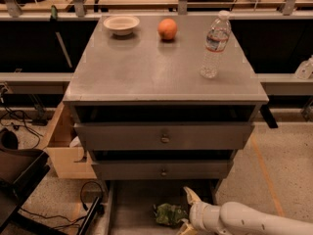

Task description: Pick green jalapeno chip bag from bottom drawer and place on counter

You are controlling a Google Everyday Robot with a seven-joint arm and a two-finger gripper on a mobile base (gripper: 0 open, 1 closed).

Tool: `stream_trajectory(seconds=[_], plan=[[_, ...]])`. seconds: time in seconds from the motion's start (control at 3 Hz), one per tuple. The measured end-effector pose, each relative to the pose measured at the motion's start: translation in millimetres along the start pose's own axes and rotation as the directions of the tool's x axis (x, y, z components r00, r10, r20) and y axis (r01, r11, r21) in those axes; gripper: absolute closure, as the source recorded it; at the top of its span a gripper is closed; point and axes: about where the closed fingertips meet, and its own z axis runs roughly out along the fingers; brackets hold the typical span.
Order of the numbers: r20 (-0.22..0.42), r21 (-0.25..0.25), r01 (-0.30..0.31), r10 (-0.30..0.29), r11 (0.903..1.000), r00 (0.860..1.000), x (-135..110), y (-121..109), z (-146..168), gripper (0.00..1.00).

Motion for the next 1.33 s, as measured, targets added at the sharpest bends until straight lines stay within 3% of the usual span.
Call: stream_trajectory(seconds=[0.33,0.67,1.0,1.33], plan=[[-0.006,0.002,0.006,-0.006,1.0000,1.000,-4,3,2,0.00],[-0.024,-0.019,-0.005,0.004,0.9998,1.000,2,7,27,0.00],[-0.004,-0.061,-0.008,0.008,0.9981,1.000,15,13,62,0.00],[0.064,-0.102,-0.013,0.020,0.9946,0.998,32,13,103,0.00]])
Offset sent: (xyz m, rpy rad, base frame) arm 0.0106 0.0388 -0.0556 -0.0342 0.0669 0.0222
